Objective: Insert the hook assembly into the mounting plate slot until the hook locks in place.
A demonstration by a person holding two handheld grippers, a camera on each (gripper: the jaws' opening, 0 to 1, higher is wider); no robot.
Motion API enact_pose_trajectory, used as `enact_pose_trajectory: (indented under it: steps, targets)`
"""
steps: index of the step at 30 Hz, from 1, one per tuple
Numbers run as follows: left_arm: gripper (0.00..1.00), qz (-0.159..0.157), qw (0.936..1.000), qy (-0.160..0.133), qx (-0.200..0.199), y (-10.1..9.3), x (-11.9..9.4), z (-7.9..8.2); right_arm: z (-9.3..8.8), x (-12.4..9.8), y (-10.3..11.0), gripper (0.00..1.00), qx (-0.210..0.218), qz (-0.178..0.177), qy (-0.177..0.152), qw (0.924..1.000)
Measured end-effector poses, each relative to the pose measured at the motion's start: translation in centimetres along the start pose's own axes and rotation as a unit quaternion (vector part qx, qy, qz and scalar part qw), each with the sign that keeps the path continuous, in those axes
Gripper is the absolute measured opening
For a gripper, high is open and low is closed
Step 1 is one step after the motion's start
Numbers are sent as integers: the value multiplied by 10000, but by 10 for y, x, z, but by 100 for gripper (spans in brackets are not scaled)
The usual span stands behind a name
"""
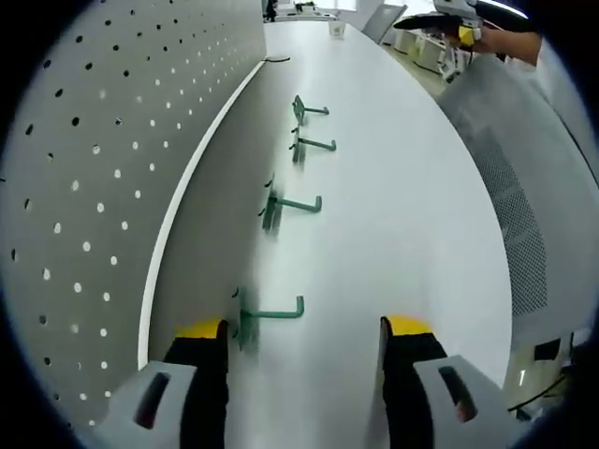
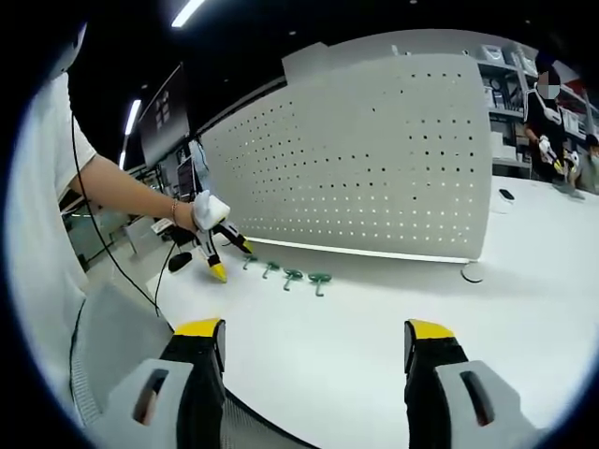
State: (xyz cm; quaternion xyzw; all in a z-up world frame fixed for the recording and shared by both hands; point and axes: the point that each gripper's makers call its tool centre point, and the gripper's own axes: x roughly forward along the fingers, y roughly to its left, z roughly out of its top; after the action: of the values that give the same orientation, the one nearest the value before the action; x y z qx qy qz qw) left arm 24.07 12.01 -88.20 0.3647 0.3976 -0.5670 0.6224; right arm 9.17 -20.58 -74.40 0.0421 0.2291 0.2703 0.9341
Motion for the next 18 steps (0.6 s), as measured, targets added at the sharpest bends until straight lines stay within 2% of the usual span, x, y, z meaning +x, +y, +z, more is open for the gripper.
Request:
enact_pose_trajectory:
  steps: [6,18]
  targets:
    - [68,-45,10000,-15,85,1,0,0,0,-1,-1,76,24,-23,-23,10000]
    - [47,38,10000,-43,-81,17,-3,1,0,-3,-1,76,17,-32,-18,10000]
